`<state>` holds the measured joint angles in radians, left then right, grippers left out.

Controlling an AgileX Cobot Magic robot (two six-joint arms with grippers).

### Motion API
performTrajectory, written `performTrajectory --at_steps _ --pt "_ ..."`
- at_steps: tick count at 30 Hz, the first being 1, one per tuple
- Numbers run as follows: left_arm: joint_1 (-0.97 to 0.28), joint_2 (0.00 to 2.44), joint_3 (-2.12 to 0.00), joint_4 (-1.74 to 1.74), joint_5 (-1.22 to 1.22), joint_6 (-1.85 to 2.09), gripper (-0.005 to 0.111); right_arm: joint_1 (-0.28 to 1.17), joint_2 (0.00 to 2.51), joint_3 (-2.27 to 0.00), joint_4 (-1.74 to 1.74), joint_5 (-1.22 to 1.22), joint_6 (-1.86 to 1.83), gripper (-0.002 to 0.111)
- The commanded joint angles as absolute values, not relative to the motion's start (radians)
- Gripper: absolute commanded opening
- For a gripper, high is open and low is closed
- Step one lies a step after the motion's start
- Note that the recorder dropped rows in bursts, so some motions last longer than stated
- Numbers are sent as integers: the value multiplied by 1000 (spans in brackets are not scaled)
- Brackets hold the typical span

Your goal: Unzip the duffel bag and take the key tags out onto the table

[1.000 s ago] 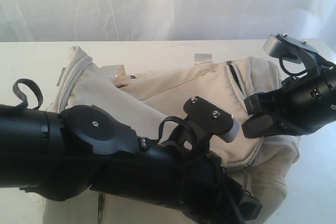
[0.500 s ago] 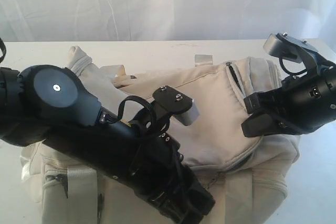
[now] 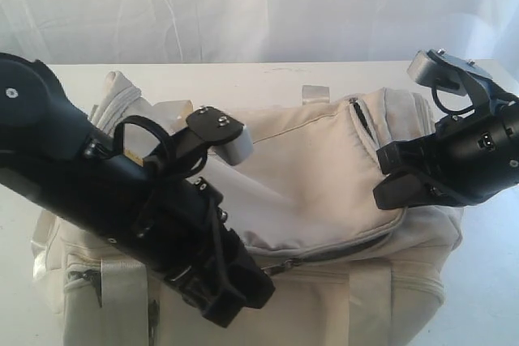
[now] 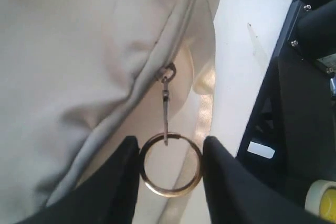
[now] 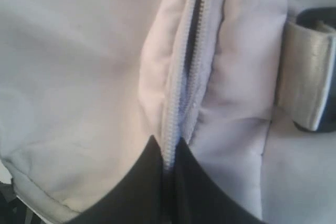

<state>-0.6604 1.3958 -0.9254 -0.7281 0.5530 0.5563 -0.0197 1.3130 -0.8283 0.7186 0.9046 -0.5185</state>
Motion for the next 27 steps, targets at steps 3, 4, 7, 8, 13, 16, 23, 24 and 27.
performTrajectory --at_steps 3,4,7,8,13,16,23,24,27 --pt "-600 1321 -918 -664 677 518 0 -19 1313 -826 721 895 -531 0" --pt "-590 1310 -918 -660 689 518 0 -19 1313 -826 721 895 -531 0" --pt "-575 1279 -918 -596 714 469 0 -19 1313 -826 721 895 -531 0" --pt "-570 1268 -918 -576 724 453 0 -19 1313 -826 721 895 -531 0" --pt "-548 1215 -918 -447 757 352 0 -19 1313 -826 721 895 -531 0" --pt "-529 1182 -918 -410 792 337 0 -19 1313 -826 721 895 -531 0" --pt "-464 1110 -918 -307 858 283 0 -19 1313 -826 721 897 -531 0" --pt "-452 1100 -918 -303 860 283 0 -19 1313 -826 721 899 -533 0" --pt "-420 1071 -918 -276 860 283 0 -19 1313 -826 717 899 -537 0"
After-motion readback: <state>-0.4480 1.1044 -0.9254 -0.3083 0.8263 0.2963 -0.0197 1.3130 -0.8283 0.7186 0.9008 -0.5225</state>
